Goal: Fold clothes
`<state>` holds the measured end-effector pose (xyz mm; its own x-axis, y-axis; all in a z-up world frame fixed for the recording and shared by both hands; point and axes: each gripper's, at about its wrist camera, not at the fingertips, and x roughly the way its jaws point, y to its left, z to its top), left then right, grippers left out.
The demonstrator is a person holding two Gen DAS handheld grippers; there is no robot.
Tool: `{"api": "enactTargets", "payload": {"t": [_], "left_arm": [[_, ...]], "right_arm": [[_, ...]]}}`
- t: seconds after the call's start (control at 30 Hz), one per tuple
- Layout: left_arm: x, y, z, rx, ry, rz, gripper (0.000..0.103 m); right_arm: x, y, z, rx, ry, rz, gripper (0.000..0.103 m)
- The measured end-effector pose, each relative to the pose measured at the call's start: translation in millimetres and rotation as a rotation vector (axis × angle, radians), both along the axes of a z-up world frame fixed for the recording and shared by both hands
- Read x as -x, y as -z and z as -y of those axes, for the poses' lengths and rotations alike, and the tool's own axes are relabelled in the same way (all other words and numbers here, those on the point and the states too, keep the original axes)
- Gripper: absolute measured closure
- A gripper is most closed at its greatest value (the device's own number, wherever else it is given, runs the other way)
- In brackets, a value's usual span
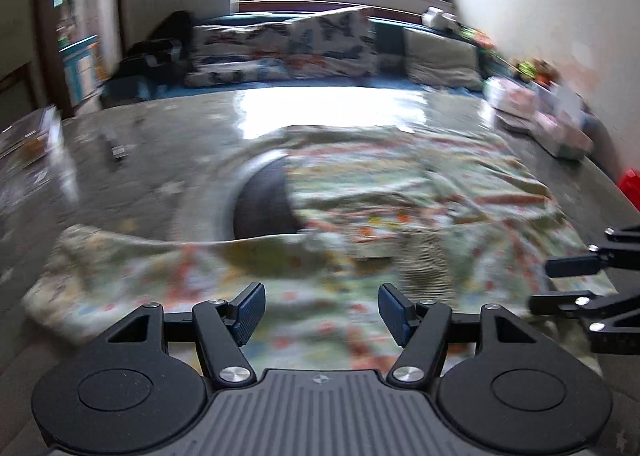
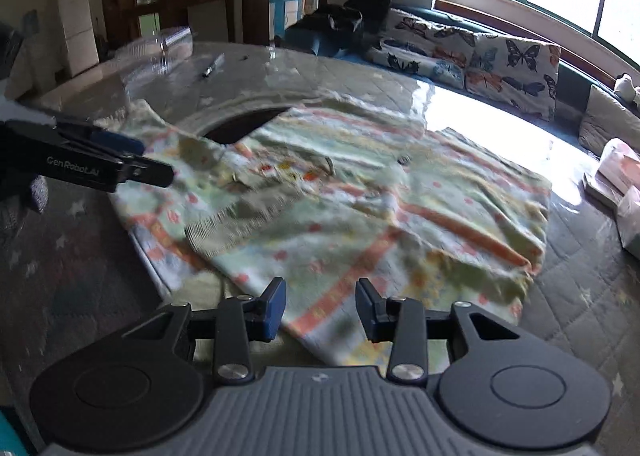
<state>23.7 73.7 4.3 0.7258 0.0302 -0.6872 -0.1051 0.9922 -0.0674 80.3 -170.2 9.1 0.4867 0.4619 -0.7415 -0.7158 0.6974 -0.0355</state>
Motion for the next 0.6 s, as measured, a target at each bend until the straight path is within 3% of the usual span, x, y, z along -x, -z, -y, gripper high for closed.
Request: {"api": "enactTargets", "payload": {"t": [0.43, 0.6], "left_arm": [[34, 3, -121, 0.002, -0.424, 0.012, 0.036], [35, 9, -151, 0.038, -0.505, -0.003, 0.047]], "right_arm": [[0, 6, -10, -0.006, -0.006, -0.013, 0.063], [1, 5, -10, -0.016, -0.008, -0.014, 0.063]]}}
